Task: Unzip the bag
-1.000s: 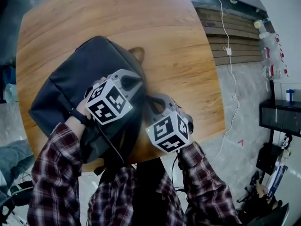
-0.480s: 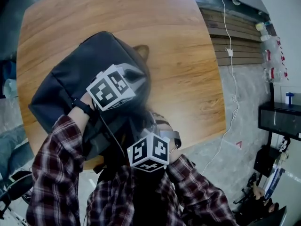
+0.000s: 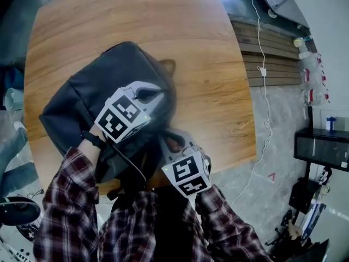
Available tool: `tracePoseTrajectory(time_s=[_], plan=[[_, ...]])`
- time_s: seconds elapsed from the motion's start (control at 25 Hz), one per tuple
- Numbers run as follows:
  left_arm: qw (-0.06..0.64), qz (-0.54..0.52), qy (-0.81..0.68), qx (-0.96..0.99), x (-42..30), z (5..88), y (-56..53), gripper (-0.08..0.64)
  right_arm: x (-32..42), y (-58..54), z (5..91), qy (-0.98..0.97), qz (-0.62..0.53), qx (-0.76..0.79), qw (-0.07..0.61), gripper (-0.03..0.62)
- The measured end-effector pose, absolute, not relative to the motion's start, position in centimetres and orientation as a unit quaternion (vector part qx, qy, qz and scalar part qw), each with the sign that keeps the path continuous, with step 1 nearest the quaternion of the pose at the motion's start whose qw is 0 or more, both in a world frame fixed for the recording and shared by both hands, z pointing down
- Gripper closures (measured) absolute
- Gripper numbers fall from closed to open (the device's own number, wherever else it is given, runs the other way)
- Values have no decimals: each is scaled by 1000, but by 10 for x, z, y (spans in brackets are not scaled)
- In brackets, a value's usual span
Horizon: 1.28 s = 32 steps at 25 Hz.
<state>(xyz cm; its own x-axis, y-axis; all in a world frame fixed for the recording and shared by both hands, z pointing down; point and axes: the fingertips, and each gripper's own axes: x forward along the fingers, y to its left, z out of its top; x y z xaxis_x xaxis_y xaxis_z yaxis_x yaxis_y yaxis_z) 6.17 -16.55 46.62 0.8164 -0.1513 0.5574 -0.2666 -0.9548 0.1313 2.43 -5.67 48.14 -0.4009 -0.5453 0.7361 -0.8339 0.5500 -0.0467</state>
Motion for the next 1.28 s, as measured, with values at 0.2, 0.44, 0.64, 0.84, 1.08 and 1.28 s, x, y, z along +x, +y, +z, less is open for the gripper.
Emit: tracePoseTrajectory(time_s=[0.2, 0.44, 0.64, 0.84, 1.08, 1.28], plan=[[124, 214, -205, 947, 27, 423, -144, 551, 46, -65, 439, -811, 263, 463, 243, 572], [156, 103, -364, 912, -41, 335, -114, 551, 18, -90, 339, -850, 217, 459, 140, 574], [171, 16, -455, 874, -100, 266, -82, 551, -28, -87, 268, -878, 152, 440, 116, 574], [129, -3, -451, 883, -101, 224, -62, 551, -49, -73, 241, -890, 123, 429, 98, 574], [113, 0, -435, 893, -83, 216, -52, 551, -48, -58, 236, -895, 130, 419, 87, 581], [119, 4, -424, 898, -69, 221, -52, 551, -35, -57, 237, -891, 130, 427, 84, 581]])
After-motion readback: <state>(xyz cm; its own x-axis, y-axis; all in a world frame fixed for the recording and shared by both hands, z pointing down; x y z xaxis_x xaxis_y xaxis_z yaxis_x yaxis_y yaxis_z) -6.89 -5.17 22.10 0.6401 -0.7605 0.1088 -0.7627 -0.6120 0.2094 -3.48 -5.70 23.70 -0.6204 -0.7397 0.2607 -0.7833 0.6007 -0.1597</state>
